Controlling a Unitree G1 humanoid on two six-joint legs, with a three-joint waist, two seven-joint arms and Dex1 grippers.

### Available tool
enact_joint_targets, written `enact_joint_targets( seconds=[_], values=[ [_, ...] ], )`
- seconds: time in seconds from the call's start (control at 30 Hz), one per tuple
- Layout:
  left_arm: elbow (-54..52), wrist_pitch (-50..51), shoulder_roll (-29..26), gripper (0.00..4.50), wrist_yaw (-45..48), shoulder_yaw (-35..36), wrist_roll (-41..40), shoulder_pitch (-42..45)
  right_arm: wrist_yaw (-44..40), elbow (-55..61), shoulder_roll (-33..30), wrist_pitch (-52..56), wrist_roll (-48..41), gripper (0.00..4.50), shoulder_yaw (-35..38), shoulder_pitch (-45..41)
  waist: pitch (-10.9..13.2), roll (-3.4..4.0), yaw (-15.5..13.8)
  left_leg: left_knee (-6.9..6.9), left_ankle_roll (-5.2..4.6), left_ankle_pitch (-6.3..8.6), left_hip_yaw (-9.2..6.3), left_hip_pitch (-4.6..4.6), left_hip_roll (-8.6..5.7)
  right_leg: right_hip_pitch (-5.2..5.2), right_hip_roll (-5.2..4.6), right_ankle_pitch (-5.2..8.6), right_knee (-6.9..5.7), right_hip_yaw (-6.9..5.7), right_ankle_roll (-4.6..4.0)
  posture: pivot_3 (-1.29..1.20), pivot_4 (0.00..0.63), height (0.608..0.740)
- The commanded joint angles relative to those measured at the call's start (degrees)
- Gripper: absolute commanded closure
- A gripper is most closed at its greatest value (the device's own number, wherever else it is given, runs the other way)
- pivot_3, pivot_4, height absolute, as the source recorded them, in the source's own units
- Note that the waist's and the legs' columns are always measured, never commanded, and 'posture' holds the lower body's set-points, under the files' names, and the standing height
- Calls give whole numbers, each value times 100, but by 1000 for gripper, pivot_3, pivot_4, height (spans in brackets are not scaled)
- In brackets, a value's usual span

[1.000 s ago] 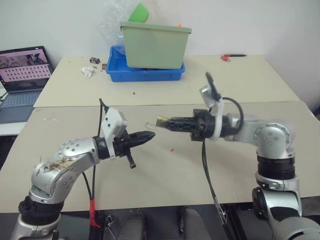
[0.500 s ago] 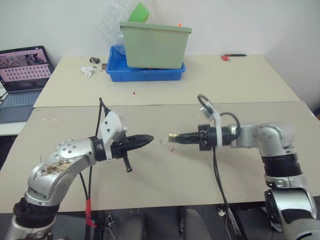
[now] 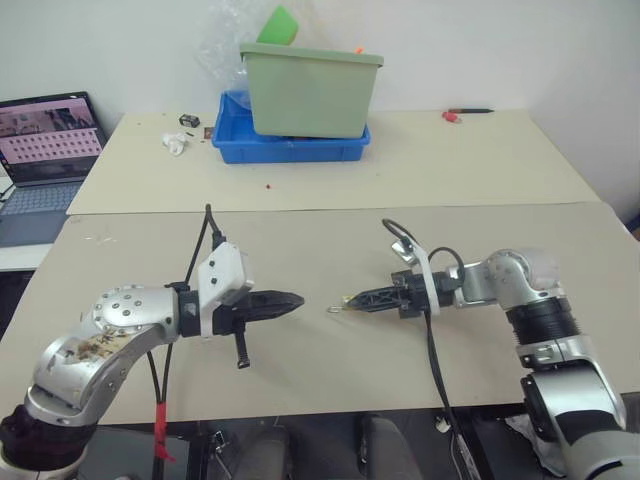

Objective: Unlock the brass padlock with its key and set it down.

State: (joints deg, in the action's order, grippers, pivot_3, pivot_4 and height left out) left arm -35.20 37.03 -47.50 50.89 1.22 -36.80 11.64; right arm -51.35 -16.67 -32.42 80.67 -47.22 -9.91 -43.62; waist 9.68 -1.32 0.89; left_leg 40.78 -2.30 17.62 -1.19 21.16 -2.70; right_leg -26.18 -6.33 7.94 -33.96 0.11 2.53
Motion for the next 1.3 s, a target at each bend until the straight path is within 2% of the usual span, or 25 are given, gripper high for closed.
enact_joint_targets(
  seconds=[0.03, 0.23, 0.27, 0.4, 0.6, 0.73, 0.9, 1.1, 1.3],
  values=[
    [22, -213, -158, 4481, 99, 135, 200, -39, -240, -251, -41, -251, 302, 4382, -91, -71, 0, 0, 0, 0, 0, 0, 0, 0, 0, -1, 0, 0, 0, 0, 0, 0, 150, 732],
    [-6, -145, -75, 4481, 83, -9, 246, 204, -368, -493, 46, -315, 587, 4382, -104, -177, 0, 0, -5, 0, 1, 0, -1, 0, -1, 0, 0, 0, 0, -1, 0, 0, 150, 732],
    [-15, -115, -48, 4500, 66, -24, 236, 245, -361, -548, 70, -312, 626, 3382, -75, -187, 0, 0, -5, 0, 1, 0, -1, 0, -1, 0, 0, 0, -1, -1, 0, 0, 150, 732],
    [-69, -39, 5, 4500, 63, -37, 168, 334, -452, -609, 76, -322, 714, 2129, -44, -189, 0, 0, -5, 0, 1, 0, -1, 0, -1, -1, 0, 0, -1, -1, 0, 0, 150, 732],
    [-46, -47, 50, 4500, 69, -37, 182, 318, -443, -604, 34, -559, 965, 15, -22, -176, 0, 0, -2, 1, 2, -1, -1, -5, 0, 3, 0, 0, -1, 0, 0, 0, 150, 732],
    [-21, -67, 122, 4500, 53, -59, 193, 250, -296, -371, -436, -1357, 1639, 15, -247, -154, -1, 0, -1, 4, 3, -2, -1, -15, 0, 17, 0, 0, -2, 1, 0, 0, 150, 732],
    [42, -30, 239, 4500, -47, -98, 233, 268, -500, 351, -1035, -2306, 2235, 15, -560, 200, -1, -1, -60, 8, 4, -3, -6, -11, -6, 17, -4, 2, -1, -4, 4, 0, 150, 732],
    [450, -256, 460, 4500, -53, -509, 605, 339, -1000, 1285, -1593, -4229, 2653, 15, -204, 862, -1, -1, -65, 7, 4, -2, -4, -5, -11, 11, -9, 2, 2, -3, 5, 0, 150, 732],
    [1214, -825, 706, 4500, 206, -1152, 1235, 459, -948, 2126, -1417, -4625, 2422, 15, 275, 1511, 0, -3, 6, 6, 3, -2, 0, -9, -3, 13, -6, 2, 0, 3, 5, 0, 150, 732]
  ],
)
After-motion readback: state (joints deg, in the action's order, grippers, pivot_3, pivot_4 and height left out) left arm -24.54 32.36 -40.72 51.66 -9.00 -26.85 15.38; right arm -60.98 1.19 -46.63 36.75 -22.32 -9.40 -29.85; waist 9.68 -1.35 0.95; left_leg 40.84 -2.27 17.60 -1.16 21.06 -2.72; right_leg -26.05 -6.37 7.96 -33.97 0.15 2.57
